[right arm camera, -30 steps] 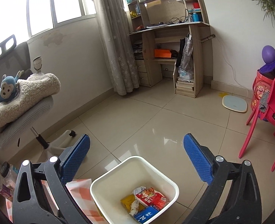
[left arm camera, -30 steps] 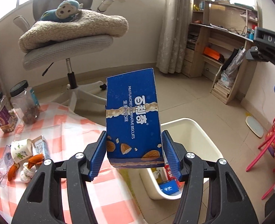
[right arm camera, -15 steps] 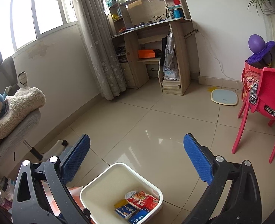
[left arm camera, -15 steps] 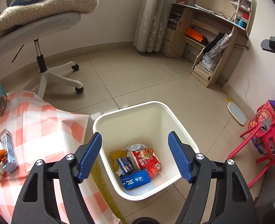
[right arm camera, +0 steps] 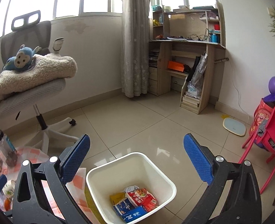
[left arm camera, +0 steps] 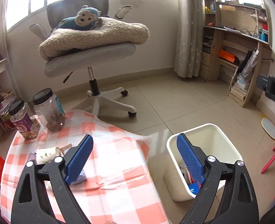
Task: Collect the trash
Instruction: 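Move both open tools back over the items on the table, then grasp the orange peel with the left tool while the right tool grasps the milk carton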
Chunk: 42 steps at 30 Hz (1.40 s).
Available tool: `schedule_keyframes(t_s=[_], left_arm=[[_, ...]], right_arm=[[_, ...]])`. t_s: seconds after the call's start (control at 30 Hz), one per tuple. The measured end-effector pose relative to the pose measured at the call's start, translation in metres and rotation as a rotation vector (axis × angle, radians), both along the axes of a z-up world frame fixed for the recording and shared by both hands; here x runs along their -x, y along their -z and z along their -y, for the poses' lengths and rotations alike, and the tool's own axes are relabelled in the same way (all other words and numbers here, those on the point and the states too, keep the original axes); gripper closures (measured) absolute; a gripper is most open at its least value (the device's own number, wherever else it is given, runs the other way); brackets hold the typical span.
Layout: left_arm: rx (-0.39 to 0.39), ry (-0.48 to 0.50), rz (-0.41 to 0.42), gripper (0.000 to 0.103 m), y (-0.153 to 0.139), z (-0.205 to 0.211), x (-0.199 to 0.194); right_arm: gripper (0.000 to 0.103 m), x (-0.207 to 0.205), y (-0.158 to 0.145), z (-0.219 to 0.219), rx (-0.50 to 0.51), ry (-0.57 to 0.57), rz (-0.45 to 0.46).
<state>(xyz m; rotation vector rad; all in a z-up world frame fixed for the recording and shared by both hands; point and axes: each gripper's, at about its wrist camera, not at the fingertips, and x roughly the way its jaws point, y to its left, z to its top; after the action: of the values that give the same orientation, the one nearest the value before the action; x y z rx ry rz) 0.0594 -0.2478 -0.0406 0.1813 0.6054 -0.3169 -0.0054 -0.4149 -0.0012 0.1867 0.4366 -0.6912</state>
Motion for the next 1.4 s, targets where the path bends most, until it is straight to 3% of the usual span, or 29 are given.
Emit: schedule_keyframes(t_s=[0.37, 0.77, 0.9, 1.03, 1.13, 1.27, 1.4], left_arm=[[0.060, -0.257, -0.057, 0.011, -0.001, -0.102, -0.026], [0.012, -0.357, -0.086, 0.011, 0.006, -0.180, -0.030], [-0.005, -0.373, -0.151, 0.011, 0.019, -0.208, -0.047], [-0.004, -0.282, -0.291, 0.011, 0.043, -0.220, -0.076], [0.013, -0.138, -0.394, 0.011, 0.063, -0.209, -0.095], [-0.039, 0.026, -0.435, 0.011, 0.087, -0.173, -0.110], [-0.076, 0.127, -0.456, 0.012, 0.107, -0.145, -0.121]], right_arm=[[0.007, -0.031, 0.015, -0.082, 0.105, -0.156, -0.077], [0.007, -0.067, 0.028, -0.167, 0.083, -0.314, -0.130], [0.007, -0.076, 0.033, -0.186, 0.061, -0.339, -0.142], [0.007, -0.085, 0.037, -0.189, 0.005, -0.341, -0.155], [0.007, -0.094, 0.039, -0.180, -0.042, -0.327, -0.161], [0.007, -0.103, 0.043, -0.160, -0.108, -0.295, -0.179], [0.007, -0.111, 0.049, -0.141, -0.156, -0.272, -0.211]])
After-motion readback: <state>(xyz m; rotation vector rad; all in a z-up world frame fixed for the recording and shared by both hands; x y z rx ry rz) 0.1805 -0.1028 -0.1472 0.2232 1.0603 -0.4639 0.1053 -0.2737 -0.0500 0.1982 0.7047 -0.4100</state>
